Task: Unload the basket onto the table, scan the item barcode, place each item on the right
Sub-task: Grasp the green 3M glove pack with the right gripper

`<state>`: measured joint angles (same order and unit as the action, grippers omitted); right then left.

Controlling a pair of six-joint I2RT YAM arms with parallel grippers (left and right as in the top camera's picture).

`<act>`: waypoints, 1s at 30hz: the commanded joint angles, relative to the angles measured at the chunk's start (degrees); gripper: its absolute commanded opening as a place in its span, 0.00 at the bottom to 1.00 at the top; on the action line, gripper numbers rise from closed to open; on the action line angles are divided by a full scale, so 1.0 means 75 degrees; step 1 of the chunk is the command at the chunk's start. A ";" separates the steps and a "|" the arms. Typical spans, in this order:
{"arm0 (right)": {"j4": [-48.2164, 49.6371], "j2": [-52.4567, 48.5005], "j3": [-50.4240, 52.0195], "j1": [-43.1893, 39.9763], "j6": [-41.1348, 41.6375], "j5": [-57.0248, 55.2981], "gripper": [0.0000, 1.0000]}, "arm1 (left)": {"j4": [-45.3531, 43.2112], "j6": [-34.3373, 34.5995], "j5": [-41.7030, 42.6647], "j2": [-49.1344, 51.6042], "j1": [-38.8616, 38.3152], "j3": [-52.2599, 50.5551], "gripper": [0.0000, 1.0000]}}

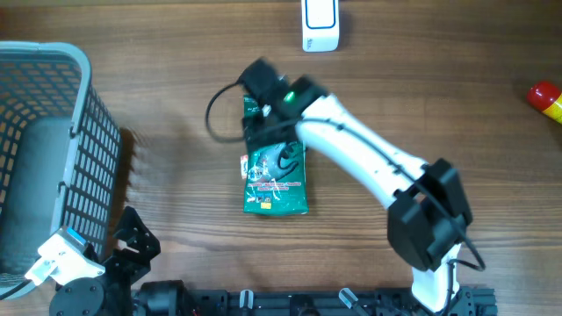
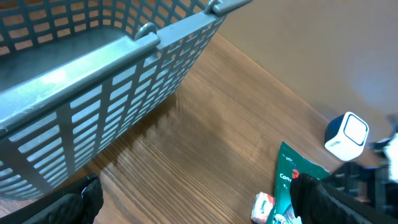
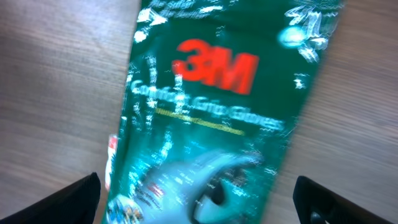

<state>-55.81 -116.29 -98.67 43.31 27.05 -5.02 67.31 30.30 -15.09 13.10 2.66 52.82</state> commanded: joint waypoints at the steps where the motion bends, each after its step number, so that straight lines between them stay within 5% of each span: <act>1: 0.0533 -0.0099 0.0583 0.0562 0.0711 -0.1343 0.99 | -0.0009 -0.0058 -0.0047 -0.0050 0.0047 0.0000 1.00; 11: 0.0399 -0.1434 0.0702 0.1425 0.1224 -0.2334 0.87 | -0.0012 -0.0058 -0.0047 -0.0050 0.0047 0.0000 1.00; 15: -0.0417 -0.1411 0.0691 0.1378 0.1801 -0.2667 0.38 | -0.0012 -0.0058 -0.0047 -0.0050 0.0047 0.0000 1.00; 20: -0.1139 -0.0863 -0.0023 0.1370 0.1711 -0.2314 0.07 | -0.0012 -0.0058 -0.0047 -0.0050 0.0047 0.0000 1.00; 25: -0.1463 0.0621 -0.0428 0.0592 -0.0554 0.0723 0.04 | -0.0009 -0.0058 -0.0047 -0.0050 0.0047 0.0000 1.00; 30: -0.1623 0.0778 0.0052 -0.1145 -0.5802 0.7090 0.05 | -0.0009 -0.0058 -0.0047 -0.0050 0.0047 0.0000 1.00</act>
<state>-67.33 -110.39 -101.06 40.32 9.61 17.08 67.31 30.30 -15.09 13.10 2.66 52.82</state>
